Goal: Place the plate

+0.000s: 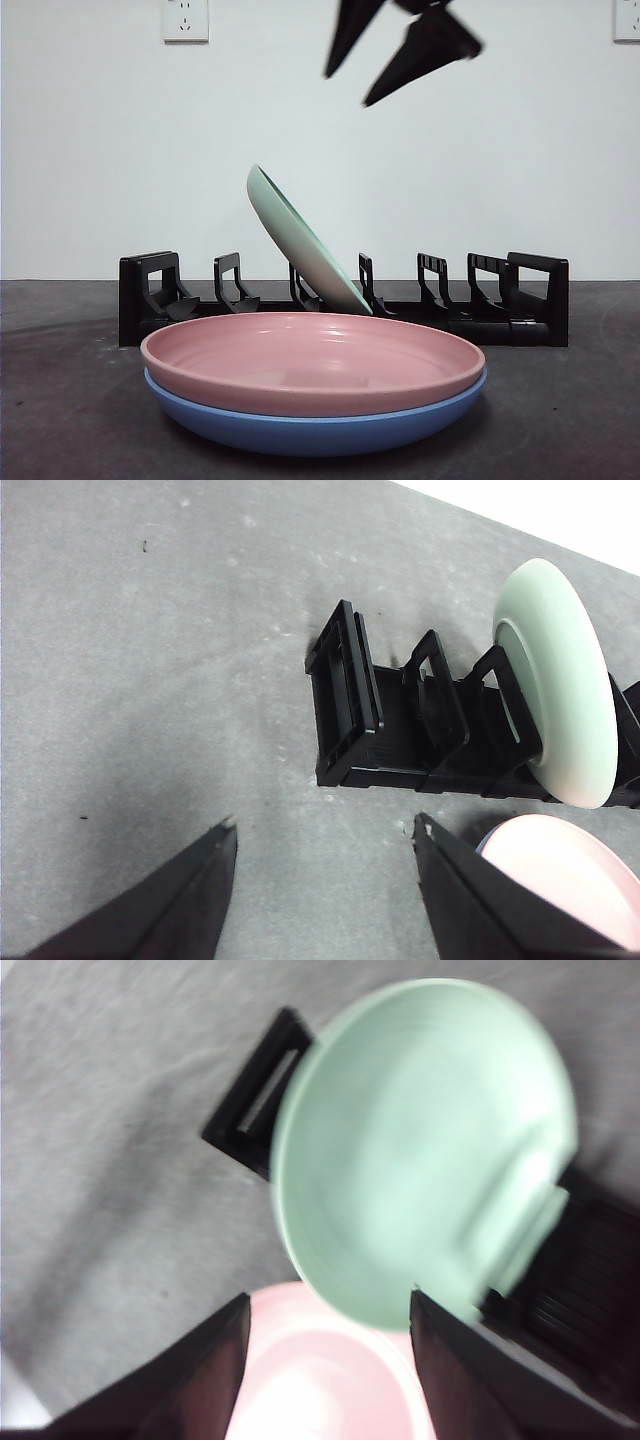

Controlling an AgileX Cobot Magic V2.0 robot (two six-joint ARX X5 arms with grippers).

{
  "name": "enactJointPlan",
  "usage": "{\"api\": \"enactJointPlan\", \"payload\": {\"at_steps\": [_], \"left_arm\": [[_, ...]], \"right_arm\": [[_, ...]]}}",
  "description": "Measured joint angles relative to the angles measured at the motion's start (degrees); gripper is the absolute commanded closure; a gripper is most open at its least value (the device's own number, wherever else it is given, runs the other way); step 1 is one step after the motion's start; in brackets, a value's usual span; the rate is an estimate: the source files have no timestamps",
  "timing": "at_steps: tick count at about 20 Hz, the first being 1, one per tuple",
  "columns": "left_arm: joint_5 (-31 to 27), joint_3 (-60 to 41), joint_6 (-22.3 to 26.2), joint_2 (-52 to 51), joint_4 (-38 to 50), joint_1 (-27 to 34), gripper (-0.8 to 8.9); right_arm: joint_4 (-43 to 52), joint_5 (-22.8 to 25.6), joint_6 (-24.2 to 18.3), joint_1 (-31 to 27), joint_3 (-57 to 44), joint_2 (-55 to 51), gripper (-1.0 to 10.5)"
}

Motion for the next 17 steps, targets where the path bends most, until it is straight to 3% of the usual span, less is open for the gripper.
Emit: {"api": "enactJointPlan", "payload": {"at_steps": [7, 17], "left_arm": [[0.0, 0.0, 0.4, 0.0, 0.0, 0.0, 5.36], [0.0, 0.0, 0.4, 0.0, 0.0, 0.0, 5.36]], "right_arm": [[-1.2, -4.2, 3.4, 1.2, 15.7, 15.4, 7.0], [1.5, -4.1, 5.4, 3.7, 17.2, 21.4, 7.0]]}}
